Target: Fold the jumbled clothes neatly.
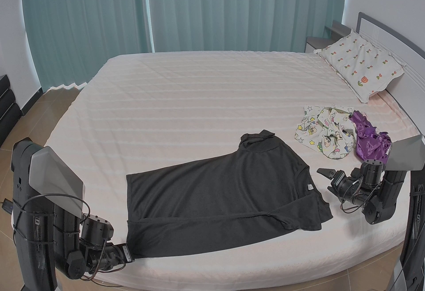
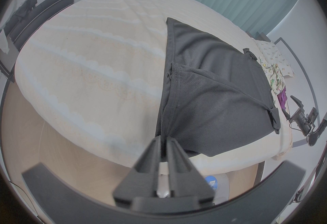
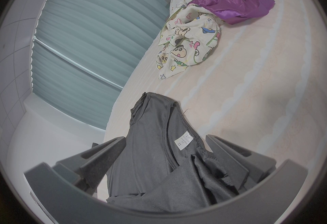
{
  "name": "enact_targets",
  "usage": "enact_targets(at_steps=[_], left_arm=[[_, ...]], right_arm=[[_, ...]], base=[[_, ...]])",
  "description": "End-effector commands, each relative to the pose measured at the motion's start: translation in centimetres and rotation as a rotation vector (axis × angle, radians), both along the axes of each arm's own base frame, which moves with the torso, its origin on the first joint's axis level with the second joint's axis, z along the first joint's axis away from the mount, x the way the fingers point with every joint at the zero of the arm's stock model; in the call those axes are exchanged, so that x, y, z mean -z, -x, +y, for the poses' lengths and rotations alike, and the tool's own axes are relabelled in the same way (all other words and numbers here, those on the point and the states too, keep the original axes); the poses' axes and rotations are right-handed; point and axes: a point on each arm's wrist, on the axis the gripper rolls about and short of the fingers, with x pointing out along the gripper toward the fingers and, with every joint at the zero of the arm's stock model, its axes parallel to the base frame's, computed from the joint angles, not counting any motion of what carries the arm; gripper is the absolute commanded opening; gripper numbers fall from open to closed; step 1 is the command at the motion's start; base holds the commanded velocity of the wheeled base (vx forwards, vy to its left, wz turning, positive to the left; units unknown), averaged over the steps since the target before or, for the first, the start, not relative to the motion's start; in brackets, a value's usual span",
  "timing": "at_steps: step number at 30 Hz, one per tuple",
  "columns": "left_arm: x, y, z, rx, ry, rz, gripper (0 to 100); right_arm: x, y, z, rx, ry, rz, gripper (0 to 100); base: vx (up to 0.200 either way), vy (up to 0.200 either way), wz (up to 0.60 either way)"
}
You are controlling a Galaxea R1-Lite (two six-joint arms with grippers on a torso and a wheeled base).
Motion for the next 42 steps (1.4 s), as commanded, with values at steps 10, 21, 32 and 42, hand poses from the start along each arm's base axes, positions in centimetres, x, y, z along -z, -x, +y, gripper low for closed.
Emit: enact_targets(at_steps=[10,21,32,42], left_arm=[[-3.8,-1.2,1.6,-0.09,0.058,-0.187,100],[-1.9,-7.2,0.7,-0.092,0.147,-0.27,100],[0.5,-8.9,0.5,-0.032,0.147,-0.252,100],[0.5,-8.4,0.5,-0.032,0.144,-0.24,0]], right_arm=[[0.1,0.1,0.1,-0.002,0.0,0.004,100],[0.4,0.1,0.7,-0.021,0.0,0.013,100],[0.9,0.0,0.7,-0.028,0.018,0.016,100],[1.0,0.1,0.7,-0.034,0.031,0.016,100]], base=[[0.0,0.0,0.0],[0.0,0.0,0.0],[0.0,0.0,0.0],[0.0,0.0,0.0]])
